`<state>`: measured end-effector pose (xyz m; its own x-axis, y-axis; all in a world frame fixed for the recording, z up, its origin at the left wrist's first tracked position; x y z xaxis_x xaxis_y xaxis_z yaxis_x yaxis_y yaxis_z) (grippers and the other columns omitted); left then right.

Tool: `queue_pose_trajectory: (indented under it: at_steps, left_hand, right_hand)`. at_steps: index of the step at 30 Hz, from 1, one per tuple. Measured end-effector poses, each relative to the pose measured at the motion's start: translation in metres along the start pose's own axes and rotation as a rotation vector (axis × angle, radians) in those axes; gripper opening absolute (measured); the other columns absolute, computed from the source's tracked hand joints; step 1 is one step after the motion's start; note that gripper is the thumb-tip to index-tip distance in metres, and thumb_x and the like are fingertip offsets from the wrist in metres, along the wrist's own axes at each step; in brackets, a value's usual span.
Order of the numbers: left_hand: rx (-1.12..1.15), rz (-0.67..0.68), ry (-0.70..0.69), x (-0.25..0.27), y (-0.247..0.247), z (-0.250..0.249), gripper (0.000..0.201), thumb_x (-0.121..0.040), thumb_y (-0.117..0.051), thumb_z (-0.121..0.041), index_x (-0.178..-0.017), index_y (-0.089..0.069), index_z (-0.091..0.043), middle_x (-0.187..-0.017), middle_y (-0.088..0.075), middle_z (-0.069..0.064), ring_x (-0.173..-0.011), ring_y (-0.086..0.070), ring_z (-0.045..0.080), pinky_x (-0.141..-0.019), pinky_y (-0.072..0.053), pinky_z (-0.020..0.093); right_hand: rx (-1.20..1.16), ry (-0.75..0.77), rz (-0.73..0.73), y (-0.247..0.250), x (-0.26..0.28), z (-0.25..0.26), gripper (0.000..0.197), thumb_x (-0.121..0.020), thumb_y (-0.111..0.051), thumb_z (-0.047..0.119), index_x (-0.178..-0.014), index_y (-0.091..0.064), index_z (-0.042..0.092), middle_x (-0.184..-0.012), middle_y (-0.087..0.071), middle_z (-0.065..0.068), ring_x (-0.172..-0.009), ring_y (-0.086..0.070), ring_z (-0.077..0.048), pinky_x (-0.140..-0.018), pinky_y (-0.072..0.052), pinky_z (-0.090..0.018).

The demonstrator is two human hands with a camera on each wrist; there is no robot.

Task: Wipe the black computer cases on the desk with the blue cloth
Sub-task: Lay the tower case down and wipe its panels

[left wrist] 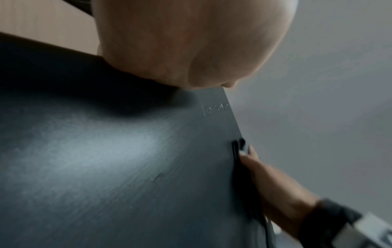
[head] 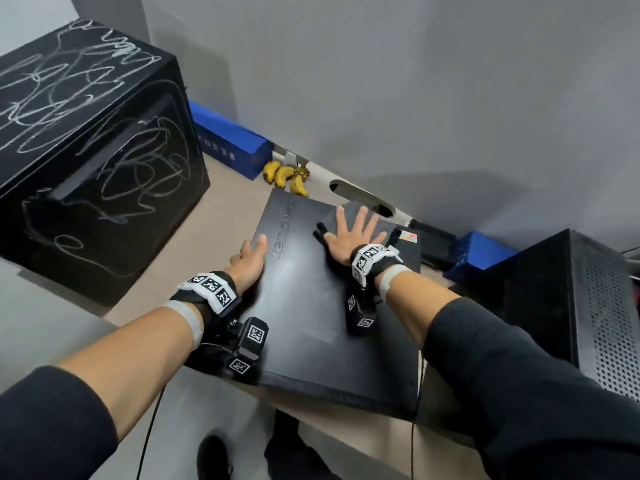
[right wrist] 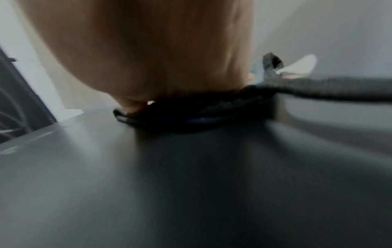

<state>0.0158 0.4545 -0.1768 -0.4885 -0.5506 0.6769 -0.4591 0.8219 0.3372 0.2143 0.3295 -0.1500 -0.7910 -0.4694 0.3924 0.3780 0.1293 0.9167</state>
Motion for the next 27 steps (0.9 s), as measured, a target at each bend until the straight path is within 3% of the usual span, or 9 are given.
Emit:
queue_pose_trajectory:
  at_steps: [5,9,14,18,19,21,23,25,27]
  left_hand:
    - [-0.006,0.006,-0.006,-0.006,0.000,0.003,0.103,-0.069,-0.009,-0.086,-0.159,-0.007,-0.036,-0.168,-0.002,-0.003,-0.155,0.001,0.027,-0.124,0.005,0.048]
    - [0.047,0.005,-0.009,0.000,0.001,0.000,0.114,-0.058,-0.012,-0.091,-0.159,-0.011,-0.037,-0.168,-0.006,-0.003,-0.155,-0.003,0.024,-0.125,0.002,0.047]
    - [0.145,0.090,-0.063,-0.035,0.002,0.017,0.121,-0.054,-0.022,-0.102,-0.158,-0.012,-0.040,-0.167,-0.007,-0.012,-0.154,-0.004,0.014,-0.125,-0.003,0.050]
    - [0.178,0.160,-0.018,-0.123,-0.004,0.057,0.129,-0.042,-0.034,-0.109,-0.154,-0.018,-0.046,-0.164,-0.022,-0.010,-0.151,-0.022,0.021,-0.122,-0.016,0.053]
    - [0.172,0.184,-0.010,-0.123,-0.004,0.055,0.131,-0.042,-0.037,-0.109,-0.155,-0.020,-0.044,-0.164,-0.024,-0.008,-0.150,-0.026,0.022,-0.121,-0.017,0.053]
    - [0.069,0.227,0.013,-0.081,0.002,0.041,0.120,-0.065,-0.037,-0.101,-0.159,-0.018,-0.029,-0.166,-0.021,0.001,-0.151,-0.024,0.026,-0.123,-0.014,0.050]
    - [-0.081,0.231,-0.040,-0.012,0.017,0.029,0.088,-0.098,-0.031,-0.068,-0.158,-0.016,-0.006,-0.165,-0.019,0.014,-0.152,-0.019,0.030,-0.124,-0.011,0.044]
    - [-0.190,0.273,-0.045,0.032,0.025,0.039,0.072,-0.106,-0.030,-0.050,-0.156,-0.019,0.001,-0.163,-0.021,0.018,-0.152,-0.019,0.030,-0.122,-0.013,0.041]
    - [-0.215,0.340,-0.014,0.056,0.026,0.061,0.061,-0.108,-0.032,-0.044,-0.150,-0.033,-0.001,-0.154,-0.037,0.019,-0.144,-0.034,0.030,-0.116,-0.024,0.038]
  right_hand:
    - [0.045,0.290,0.053,-0.003,-0.016,0.081,0.067,-0.097,-0.032,0.056,-0.153,0.005,0.044,-0.162,0.022,-0.006,-0.146,0.025,-0.036,-0.112,0.014,-0.065]
    - [0.074,0.382,0.064,-0.001,-0.010,0.048,0.067,-0.097,-0.032,0.059,-0.152,0.004,0.048,-0.162,0.022,0.000,-0.147,0.024,-0.030,-0.115,0.012,-0.060]
    - [0.039,0.199,0.008,-0.014,0.046,-0.061,0.067,-0.097,-0.031,0.059,-0.152,0.004,0.046,-0.162,0.022,-0.002,-0.148,0.023,-0.029,-0.116,0.010,-0.057]
    - [0.030,0.078,0.009,-0.044,0.125,-0.105,0.067,-0.098,-0.029,0.057,-0.153,0.008,0.042,-0.161,0.025,-0.003,-0.147,0.025,-0.026,-0.118,0.010,-0.054]
    - [0.026,0.059,0.014,-0.052,0.144,-0.107,0.067,-0.099,-0.029,0.056,-0.153,0.009,0.041,-0.161,0.026,-0.003,-0.147,0.025,-0.026,-0.118,0.010,-0.053]
    - [0.028,0.033,0.016,-0.067,0.179,-0.106,0.067,-0.100,-0.028,0.054,-0.153,0.010,0.040,-0.160,0.027,-0.003,-0.147,0.025,-0.026,-0.118,0.009,-0.053]
    - [0.033,0.037,0.020,-0.078,0.211,-0.098,0.066,-0.101,-0.027,0.052,-0.153,0.011,0.039,-0.160,0.027,-0.003,-0.147,0.026,-0.026,-0.118,0.010,-0.053]
    - [0.035,0.075,0.024,-0.087,0.236,-0.082,0.065,-0.102,-0.027,0.049,-0.153,0.012,0.039,-0.159,0.029,-0.003,-0.146,0.027,-0.027,-0.118,0.010,-0.054]
    - [0.040,0.152,0.039,-0.095,0.254,-0.057,0.065,-0.102,-0.027,0.047,-0.152,0.012,0.040,-0.159,0.031,-0.003,-0.145,0.030,-0.029,-0.118,0.009,-0.057]
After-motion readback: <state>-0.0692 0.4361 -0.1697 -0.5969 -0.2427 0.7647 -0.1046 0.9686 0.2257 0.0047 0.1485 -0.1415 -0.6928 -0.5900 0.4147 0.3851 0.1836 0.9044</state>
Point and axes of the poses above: each hand's wrist, its own x-axis away from the middle knuckle, its own y-axis out of the back of the hand, z = x × y, the point moved 5 cm from there along -x, towards the middle knuckle
